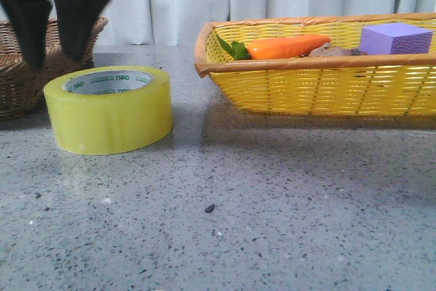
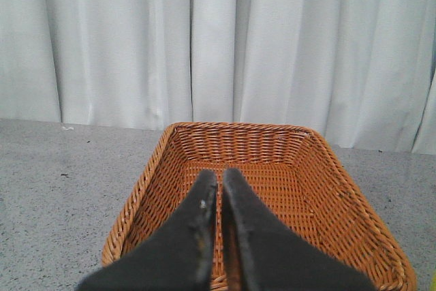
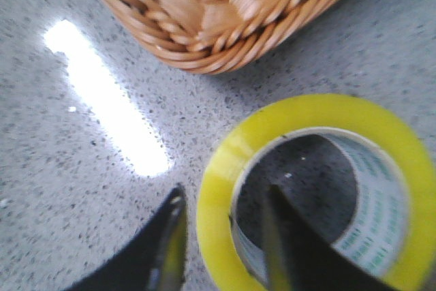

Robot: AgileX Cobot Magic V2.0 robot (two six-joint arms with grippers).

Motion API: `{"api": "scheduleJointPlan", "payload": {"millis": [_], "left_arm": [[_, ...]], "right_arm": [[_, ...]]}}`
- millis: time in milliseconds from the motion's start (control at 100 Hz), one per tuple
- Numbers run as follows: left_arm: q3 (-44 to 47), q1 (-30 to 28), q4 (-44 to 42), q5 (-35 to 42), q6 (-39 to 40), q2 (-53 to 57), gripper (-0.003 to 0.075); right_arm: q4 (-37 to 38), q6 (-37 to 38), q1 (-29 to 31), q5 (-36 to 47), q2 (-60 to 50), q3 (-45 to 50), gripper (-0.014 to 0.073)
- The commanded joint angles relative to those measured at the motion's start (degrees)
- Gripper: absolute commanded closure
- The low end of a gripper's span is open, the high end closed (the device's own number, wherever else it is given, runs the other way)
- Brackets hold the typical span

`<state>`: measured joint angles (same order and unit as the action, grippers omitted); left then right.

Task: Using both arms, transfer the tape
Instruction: 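Carry the tape toward the brown basket and set it on the table, then withdraw the right gripper upward from the tape roll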

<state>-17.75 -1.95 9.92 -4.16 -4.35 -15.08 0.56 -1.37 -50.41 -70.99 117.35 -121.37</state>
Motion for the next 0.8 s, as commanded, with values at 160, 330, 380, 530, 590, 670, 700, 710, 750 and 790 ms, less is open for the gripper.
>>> {"api": "scheduleJointPlan", "payload": {"millis": [160,330,380,530,590,670,700,710,750,790], "left_arm": [[-2.42,0.08,0.90,4.16,0.57,-1.06,0.0741],[-4.09,1.12,0.90,2.44,0.57,-1.06,0.0741],[-4.64,1.95,0.90,2.03,0.45,-1.06,0.0741],[-6.93,5.20,0.90,0.90,0.02,-2.40,0.0735],[-7.44,6.65,0.90,0.90,0.02,-3.51,0.0708],[-8.26,9.03,0.90,0.80,0.02,-5.18,0.0631],[-8.54,9.89,0.90,0.80,0.02,-6.02,0.0601],[-8.65,10.11,0.90,0.91,0.02,-6.20,0.0593],[-9.12,11.44,0.90,0.91,0.02,-7.31,0.0544],[-9.63,12.81,0.90,1.02,0.02,-8.27,0.0494]], "right_arm": [[3.54,-0.55,0.10,-1.32,-12.63,-2.23,0.0666],[6.86,-0.55,0.10,-0.07,-18.45,-2.23,0.0666],[8.27,-0.55,0.10,0.59,-20.07,-2.23,0.0666],[11.07,-0.55,0.10,1.26,-24.11,-2.10,0.0666],[11.65,-0.55,0.10,1.05,-25.43,-2.10,0.0666],[11.75,-0.55,0.10,1.05,-27.02,-2.10,0.0666],[11.86,-0.55,0.10,1.05,-27.74,-2.10,0.0666],[11.83,-0.55,0.10,1.20,-27.88,-2.10,0.0666],[11.83,-0.55,0.10,1.25,-28.73,-2.10,0.0666],[12.02,-0.55,0.10,1.25,-29.54,-2.10,0.0666]]}}
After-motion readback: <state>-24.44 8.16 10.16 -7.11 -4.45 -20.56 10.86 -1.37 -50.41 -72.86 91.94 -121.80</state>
